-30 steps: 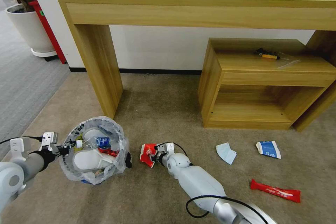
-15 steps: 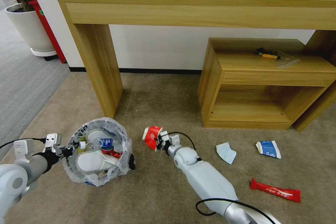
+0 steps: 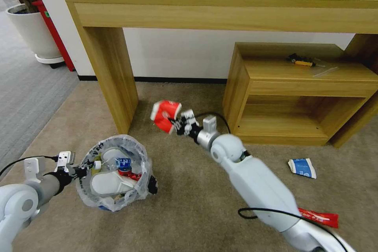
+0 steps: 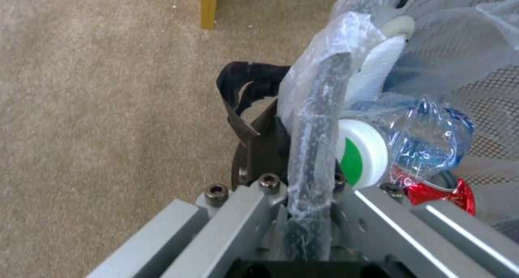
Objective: Pick up the trash bin and place the garbage on the floor into it.
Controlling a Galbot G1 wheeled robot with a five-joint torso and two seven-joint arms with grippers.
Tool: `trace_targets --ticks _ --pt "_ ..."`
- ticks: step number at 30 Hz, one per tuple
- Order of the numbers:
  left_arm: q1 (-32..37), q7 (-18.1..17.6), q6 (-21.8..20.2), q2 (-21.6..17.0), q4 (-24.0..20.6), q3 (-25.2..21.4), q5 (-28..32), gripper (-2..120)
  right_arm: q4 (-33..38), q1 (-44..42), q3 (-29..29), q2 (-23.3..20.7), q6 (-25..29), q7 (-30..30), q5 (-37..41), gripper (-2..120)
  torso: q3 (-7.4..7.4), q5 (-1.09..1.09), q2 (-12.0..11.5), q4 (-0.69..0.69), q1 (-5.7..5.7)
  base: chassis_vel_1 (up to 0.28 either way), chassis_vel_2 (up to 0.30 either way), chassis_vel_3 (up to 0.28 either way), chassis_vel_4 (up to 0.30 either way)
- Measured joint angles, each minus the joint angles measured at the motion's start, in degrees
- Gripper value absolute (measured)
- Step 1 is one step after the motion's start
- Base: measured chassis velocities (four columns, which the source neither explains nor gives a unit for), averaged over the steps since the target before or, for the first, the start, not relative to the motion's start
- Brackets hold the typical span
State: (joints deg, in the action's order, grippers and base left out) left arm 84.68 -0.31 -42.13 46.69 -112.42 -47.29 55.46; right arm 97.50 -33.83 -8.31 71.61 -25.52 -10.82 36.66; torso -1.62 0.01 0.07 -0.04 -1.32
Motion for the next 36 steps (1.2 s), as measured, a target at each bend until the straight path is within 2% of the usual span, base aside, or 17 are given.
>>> trace_targets --ticks 3,4,10,21,35,36 --pt "-0.69 0.04 0.00 -1.72 0.18 1.73 0.04 0 4.31 2.79 -5.01 -1.75 -5.03 -0.19 6.12 0 0.00 0.00 0.00 0.00 0.01 0.000 0.000 0.000 0.000" --pt "-0.69 0.04 0.00 -1.72 0.18 1.73 0.04 0 4.31 2.79 -5.01 -1.75 -5.03 -0.19 6.12 0 0.00 0.00 0.00 0.00 0.01 0.000 0.000 0.000 0.000" --pt "-1.93 0.05 0.00 -4.35 0.79 4.08 0.64 0 6.00 6.85 -13.25 -2.83 -9.80 0.02 8.45 0 0.00 0.00 0.00 -0.01 0.00 0.000 0.000 0.000 0.000" --pt "-4.48 -1.30 0.00 -6.98 0.74 6.10 3.34 0 0.32 13.20 -21.95 0.89 -15.92 0.90 4.94 0 0.00 -0.01 0.00 0.00 0.01 0.000 0.000 0.000 0.000" --pt "-3.70 -1.41 -0.01 -7.35 -0.73 5.56 3.72 0 -8.35 14.24 -24.51 4.94 -16.22 2.88 3.68 0 -0.01 -0.01 0.01 0.00 0.01 0.000 0.000 0.000 0.000" --pt "-3.70 -1.46 -0.01 -7.34 -0.75 5.56 3.76 0 -8.64 14.15 -24.50 5.27 -15.96 4.16 4.09 4 -0.01 -0.01 0.01 0.00 0.00 0.000 0.000 0.000 0.000"
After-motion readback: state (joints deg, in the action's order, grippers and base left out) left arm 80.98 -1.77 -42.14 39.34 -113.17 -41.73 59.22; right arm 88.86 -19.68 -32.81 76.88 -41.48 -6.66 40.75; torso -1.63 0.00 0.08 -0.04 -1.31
